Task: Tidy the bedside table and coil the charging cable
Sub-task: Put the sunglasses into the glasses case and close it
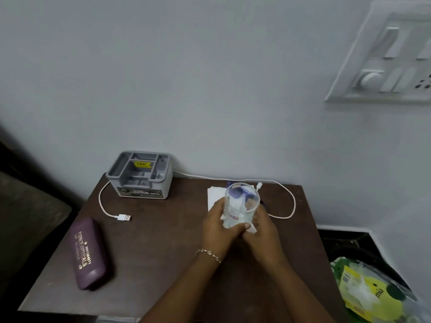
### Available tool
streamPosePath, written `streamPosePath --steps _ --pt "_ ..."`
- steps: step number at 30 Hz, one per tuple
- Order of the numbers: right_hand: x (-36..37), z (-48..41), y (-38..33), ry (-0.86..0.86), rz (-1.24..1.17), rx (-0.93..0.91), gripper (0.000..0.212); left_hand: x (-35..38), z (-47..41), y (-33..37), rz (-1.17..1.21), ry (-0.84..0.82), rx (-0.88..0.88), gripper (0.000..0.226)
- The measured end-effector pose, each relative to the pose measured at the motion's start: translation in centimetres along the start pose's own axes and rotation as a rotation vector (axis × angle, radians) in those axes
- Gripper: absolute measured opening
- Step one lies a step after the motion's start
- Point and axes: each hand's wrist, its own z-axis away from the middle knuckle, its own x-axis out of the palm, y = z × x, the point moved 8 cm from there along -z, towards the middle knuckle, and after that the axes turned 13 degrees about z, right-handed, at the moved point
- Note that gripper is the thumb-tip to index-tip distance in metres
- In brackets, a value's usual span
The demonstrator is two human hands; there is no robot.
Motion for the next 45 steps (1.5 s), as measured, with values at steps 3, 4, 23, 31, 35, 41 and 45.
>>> streamPosePath --steps 3,4,23,31,35,41,45 --pt "-0.7 0.8 -0.7 0.059 -0.046 -0.026 0.055 -0.3 0.4 0.7 0.007 0.025 0.039 0.061" --pt "-0.7 0.8 -1.4 0.052 -0.043 -0.048 0.055 -0.7 0.5 1.1 0.014 0.036 0.054 0.062" --pt "13.9 -1.3 -11.4 -0.268 -0.058 -0.270 0.057 -17.3 0.1 0.1 0.041 0.362 0.041 0.078" --pt "16.2 -1.9 -11.2 -0.288 -0.025 -0.263 0.058 -17.8 -0.7 -0.1 0.114 0.308 0.049 0.072" --pt "15.9 -1.3 -10.8 -0.295 -0.035 -0.257 0.067 -17.5 -0.5 -0.6 0.113 0.250 0.011 0.066" --pt "11.2 0.5 -5.9 -0.102 -0.143 -0.145 0.068 -18.1 4.7 -1.8 0.077 0.553 -0.123 0.049" --pt "4.8 1.2 -0.8 0.252 -0.205 0.030 0.045 -12.1 5.3 -1.4 0.007 0.230 -0.173 0.022"
